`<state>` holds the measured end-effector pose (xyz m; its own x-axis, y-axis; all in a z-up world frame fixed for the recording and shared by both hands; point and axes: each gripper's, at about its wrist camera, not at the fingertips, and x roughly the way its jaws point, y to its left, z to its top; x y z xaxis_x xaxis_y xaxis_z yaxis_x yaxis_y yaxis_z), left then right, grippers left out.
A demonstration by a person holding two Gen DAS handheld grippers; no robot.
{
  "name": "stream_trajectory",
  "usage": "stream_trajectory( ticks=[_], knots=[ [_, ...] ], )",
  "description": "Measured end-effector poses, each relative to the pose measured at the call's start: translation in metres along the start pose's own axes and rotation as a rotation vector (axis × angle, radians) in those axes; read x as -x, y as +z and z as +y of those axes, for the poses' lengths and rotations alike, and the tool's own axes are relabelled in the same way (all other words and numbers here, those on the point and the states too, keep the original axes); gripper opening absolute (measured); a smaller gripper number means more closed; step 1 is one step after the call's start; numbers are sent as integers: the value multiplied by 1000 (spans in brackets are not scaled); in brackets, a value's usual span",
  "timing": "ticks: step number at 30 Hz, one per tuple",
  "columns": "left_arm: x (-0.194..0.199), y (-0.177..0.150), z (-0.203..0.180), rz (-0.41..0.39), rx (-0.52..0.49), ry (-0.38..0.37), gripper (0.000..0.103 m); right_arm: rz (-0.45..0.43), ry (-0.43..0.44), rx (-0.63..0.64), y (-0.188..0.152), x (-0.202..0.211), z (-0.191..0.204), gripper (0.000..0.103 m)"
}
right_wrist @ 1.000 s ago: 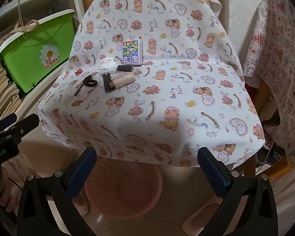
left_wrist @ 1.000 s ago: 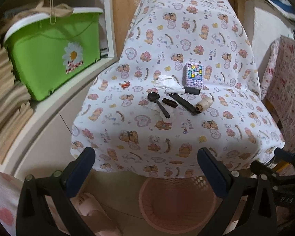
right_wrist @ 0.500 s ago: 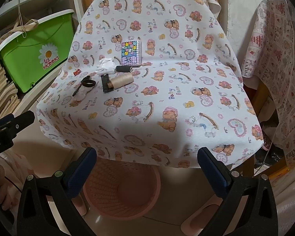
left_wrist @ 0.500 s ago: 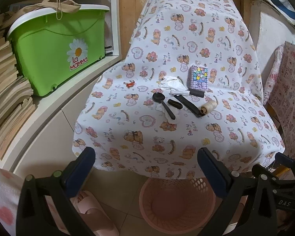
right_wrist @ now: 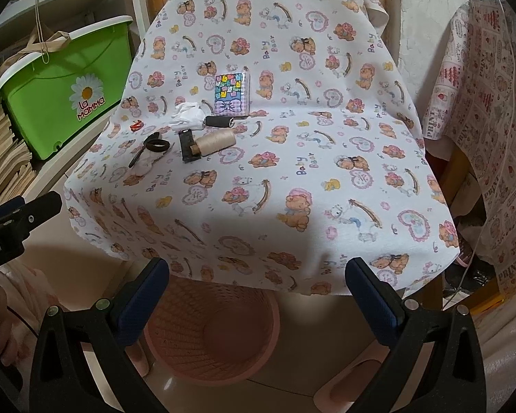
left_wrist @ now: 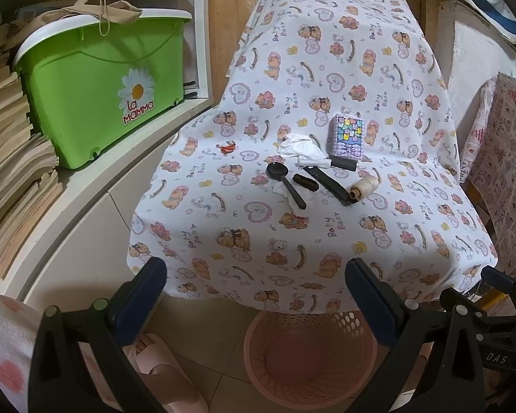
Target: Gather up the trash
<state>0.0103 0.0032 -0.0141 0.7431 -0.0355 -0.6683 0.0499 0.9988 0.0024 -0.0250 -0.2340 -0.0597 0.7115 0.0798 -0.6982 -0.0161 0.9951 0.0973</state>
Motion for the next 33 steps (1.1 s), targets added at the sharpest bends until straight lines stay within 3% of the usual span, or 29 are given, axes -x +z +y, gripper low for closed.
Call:
stream_trajectory(
  ticks=[27, 33],
  knots=[
    [5, -1, 0, -23, 9, 3, 103, -12, -5, 15, -2, 4, 4, 103],
    [3, -2, 2, 1, 5, -10, 103, -21, -14, 31, -3, 6, 5, 103]
  ],
)
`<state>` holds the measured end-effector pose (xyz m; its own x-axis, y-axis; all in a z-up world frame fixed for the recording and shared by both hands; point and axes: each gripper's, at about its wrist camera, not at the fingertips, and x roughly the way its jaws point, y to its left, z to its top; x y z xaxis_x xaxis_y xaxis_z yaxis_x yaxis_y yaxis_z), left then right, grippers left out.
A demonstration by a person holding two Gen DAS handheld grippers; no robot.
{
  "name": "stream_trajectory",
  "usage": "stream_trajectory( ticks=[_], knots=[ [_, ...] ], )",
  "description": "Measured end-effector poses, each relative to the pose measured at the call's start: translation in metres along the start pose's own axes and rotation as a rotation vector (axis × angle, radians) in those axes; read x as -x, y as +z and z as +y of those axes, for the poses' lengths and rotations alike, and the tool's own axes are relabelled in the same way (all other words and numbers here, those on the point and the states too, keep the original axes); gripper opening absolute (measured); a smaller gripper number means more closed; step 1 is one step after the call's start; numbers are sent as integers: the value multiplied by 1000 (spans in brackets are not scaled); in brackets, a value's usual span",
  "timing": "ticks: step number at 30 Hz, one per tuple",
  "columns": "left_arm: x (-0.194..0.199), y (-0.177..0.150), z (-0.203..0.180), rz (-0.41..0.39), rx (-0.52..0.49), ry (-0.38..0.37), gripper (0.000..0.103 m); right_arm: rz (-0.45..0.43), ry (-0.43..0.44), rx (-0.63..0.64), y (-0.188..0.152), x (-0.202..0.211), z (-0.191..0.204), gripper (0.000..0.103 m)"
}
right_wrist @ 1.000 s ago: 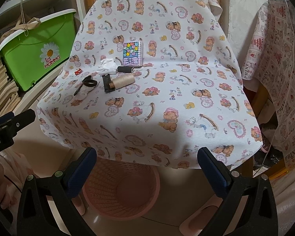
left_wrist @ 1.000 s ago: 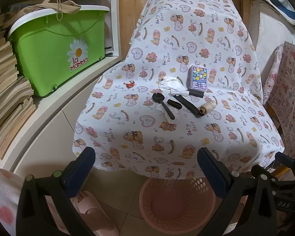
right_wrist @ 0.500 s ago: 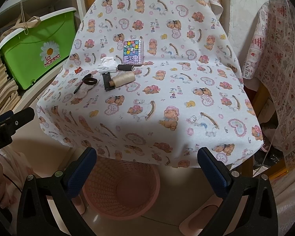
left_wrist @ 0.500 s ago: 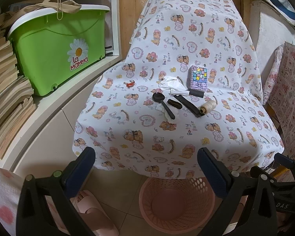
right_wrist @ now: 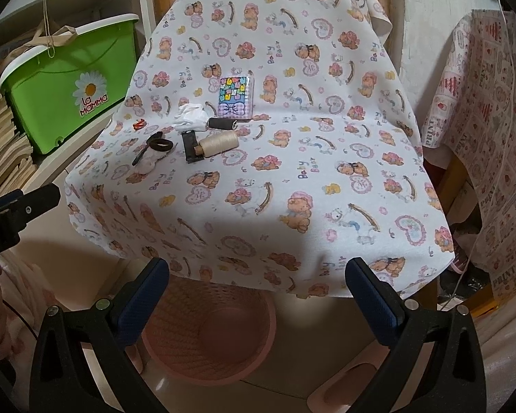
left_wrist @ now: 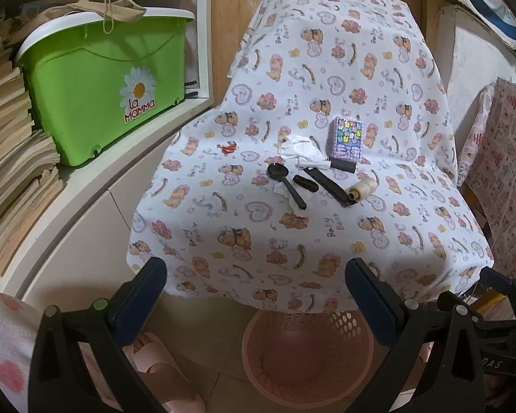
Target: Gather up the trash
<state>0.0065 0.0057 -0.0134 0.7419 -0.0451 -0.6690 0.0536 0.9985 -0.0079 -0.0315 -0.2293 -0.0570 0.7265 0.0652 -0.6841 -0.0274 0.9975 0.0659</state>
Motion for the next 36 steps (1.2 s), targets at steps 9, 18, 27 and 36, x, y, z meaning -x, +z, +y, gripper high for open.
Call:
stream_trajectory(
  ticks=[9, 18, 27, 36],
  knots=[
    [-2, -4, -3, 10, -45, 60, 103, 0, 4, 13, -2, 2, 5, 103],
    [3, -6, -4, -17, -56, 42, 103, 3, 11, 16, -4, 1, 8, 103],
    [14, -4, -3, -146, -23, 117, 91, 12, 64, 13, 4, 3, 9, 95],
    [-23, 76, 4, 27, 21, -46, 58, -74, 143, 37, 77, 20, -6, 37]
  ],
)
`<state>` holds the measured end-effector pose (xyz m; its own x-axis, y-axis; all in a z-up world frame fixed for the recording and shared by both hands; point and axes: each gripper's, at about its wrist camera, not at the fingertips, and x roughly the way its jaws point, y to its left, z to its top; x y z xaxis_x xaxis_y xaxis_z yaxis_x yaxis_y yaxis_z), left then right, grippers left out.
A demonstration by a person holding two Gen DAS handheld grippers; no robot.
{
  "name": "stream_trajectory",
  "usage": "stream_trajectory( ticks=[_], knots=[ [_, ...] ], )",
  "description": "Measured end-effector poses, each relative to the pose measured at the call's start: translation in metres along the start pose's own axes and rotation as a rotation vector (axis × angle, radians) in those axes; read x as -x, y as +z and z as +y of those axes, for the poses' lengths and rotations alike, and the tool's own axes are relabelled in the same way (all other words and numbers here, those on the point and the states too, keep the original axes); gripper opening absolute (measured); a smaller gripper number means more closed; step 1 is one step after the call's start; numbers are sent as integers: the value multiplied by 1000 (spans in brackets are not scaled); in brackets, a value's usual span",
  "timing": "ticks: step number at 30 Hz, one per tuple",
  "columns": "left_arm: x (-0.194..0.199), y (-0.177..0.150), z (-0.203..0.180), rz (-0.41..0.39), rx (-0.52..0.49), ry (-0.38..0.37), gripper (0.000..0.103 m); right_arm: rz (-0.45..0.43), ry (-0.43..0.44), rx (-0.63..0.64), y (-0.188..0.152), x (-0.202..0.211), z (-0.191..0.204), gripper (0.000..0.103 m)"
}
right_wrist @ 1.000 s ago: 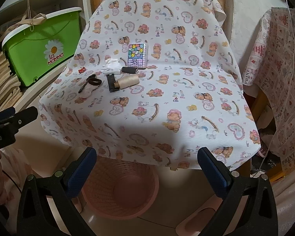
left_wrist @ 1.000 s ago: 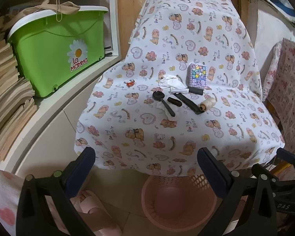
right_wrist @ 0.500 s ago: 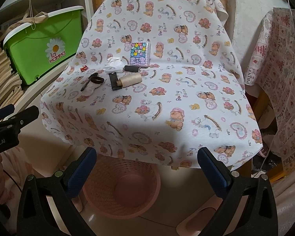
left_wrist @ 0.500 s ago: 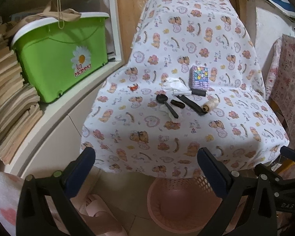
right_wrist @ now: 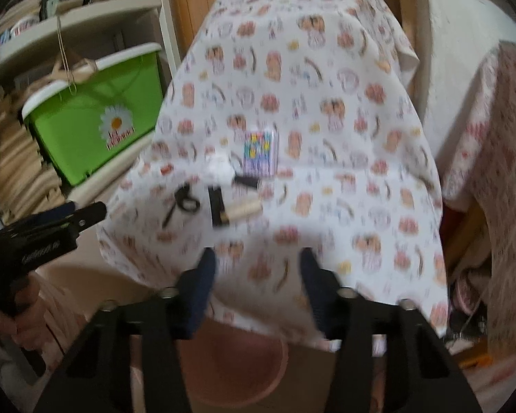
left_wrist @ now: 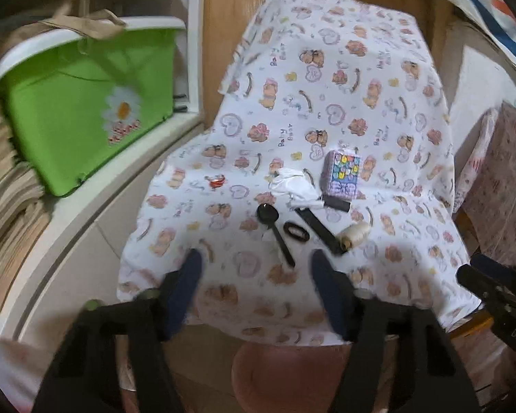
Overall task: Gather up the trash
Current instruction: 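Grasp the black spoon with the left tool while the right tool grasps the beige thread spool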
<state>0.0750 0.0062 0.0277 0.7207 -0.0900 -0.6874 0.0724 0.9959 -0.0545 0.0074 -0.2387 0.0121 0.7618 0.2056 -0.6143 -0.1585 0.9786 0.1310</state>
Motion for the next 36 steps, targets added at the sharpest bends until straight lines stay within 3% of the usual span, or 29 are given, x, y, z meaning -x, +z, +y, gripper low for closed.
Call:
stream_trajectory(
  ticks=[3, 4, 5, 8, 11, 15, 17, 21, 24, 27, 32, 36],
  knots=[
    [-18, 15, -2, 33, 4, -40, 54, -39, 4, 38, 21, -4, 0, 31],
    [-26, 17, -2, 49, 10, -52, 36, -50, -8, 51, 26, -7, 2, 31],
    [-36, 15, -3, 64, 21, -76, 26, -57, -15, 56, 28, -11, 3, 31],
    [-60, -2, -4, 105, 57, -104, 21, -30, -5, 36, 30, -28, 1, 31],
    [-77, -18, -7, 143, 72, -158, 20, 8, -4, 1, 17, -49, -4, 31],
    [-89, -19, -7, 131, 102, -182, 21, 56, -56, 38, 0, -70, -6, 31],
    [-93, -14, -4, 118, 145, -199, 35, 54, -75, 46, -4, -74, -8, 32],
    [-105, -10, -8, 132, 144, -174, 36, 75, -65, 14, -5, -84, -15, 37],
    [-118, -13, -4, 153, 197, -173, 24, 83, -76, 20, -5, -88, -16, 38],
    [-121, -13, 1, 156, 245, -226, 7, 76, -94, 38, -4, -89, -15, 39],
    [-97, -2, 5, 63, 187, -201, 7, 71, -78, -6, 3, -90, -19, 48],
    [-85, 3, 18, 38, 208, -202, 7, 69, -73, -36, 8, -93, -20, 49]
  ],
)
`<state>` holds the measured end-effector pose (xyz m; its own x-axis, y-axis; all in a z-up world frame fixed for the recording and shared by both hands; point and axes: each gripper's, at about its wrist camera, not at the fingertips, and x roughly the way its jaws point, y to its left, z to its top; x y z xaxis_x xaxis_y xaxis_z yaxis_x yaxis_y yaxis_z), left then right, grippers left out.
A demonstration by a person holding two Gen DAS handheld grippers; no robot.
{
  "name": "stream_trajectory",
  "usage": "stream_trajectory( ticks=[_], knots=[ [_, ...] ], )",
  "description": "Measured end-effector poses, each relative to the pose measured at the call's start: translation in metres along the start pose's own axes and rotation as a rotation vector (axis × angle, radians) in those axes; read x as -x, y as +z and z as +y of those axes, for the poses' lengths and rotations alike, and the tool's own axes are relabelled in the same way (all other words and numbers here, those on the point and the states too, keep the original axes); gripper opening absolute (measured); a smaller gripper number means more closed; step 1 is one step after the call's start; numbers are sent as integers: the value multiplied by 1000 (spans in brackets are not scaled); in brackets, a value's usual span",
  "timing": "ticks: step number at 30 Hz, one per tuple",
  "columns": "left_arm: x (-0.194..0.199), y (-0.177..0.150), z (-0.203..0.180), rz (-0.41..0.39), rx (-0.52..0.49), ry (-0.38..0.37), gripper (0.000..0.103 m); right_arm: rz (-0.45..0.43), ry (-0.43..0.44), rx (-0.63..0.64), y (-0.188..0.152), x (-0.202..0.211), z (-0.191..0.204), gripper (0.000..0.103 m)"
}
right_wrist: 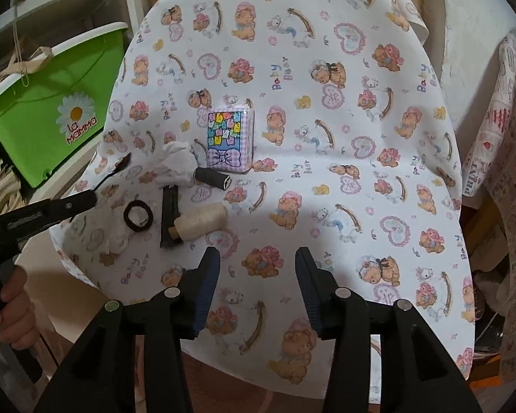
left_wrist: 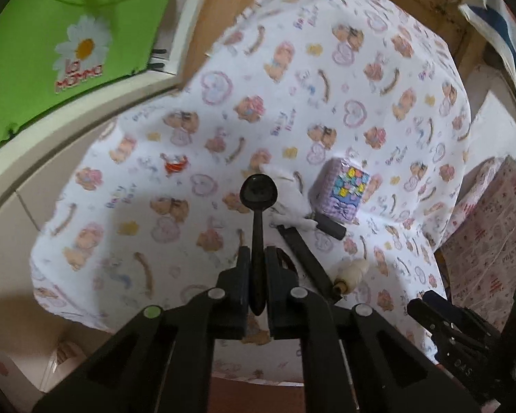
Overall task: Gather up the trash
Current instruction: 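Grasp the black spoon with the left tool while the right tool grasps the beige thread spool, then lower spoon and spool into the pink basket and open both tools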
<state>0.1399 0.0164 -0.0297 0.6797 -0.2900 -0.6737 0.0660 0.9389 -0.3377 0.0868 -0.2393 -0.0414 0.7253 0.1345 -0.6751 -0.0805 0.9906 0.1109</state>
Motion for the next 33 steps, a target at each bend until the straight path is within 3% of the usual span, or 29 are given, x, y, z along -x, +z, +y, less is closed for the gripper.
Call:
stream_trajectory(
  ticks=[1, 3, 6, 9, 16, 20, 22, 24, 25, 33],
  knots=[
    [4, -1, 4, -6, 5, 9, 7, -6, 0, -2, 2, 0, 2, 50],
    [10, -3, 8, -17, -9, 43, 7, -20, 4, -6, 5, -1, 5, 64],
    [19, -7, 6, -49, -38, 108, 7, -54, 24, -12, 12, -2, 14, 70],
    [32, -7, 8, -84, -28, 108, 7, -62, 41, -1, 18, -10, 27, 81],
    [39, -12, -1, -150, -130, 212, 7, 28, 18, -57, 19, -60, 44, 82],
    [40, -14, -5, -165, -160, 223, 7, 39, -17, -69, 17, -76, 44, 81],
    [42, -15, -4, -161, -158, 217, 7, 45, -27, -71, 16, -81, 44, 75],
    [43, -16, -4, -160, -156, 216, 7, 32, -18, -64, 16, -80, 44, 52],
    [45, -17, -4, -162, -157, 216, 7, 34, 13, -64, 17, -79, 44, 50],
    [54, -21, -7, -164, -163, 196, 7, -25, -15, -68, 23, -57, 34, 50]
  ],
)
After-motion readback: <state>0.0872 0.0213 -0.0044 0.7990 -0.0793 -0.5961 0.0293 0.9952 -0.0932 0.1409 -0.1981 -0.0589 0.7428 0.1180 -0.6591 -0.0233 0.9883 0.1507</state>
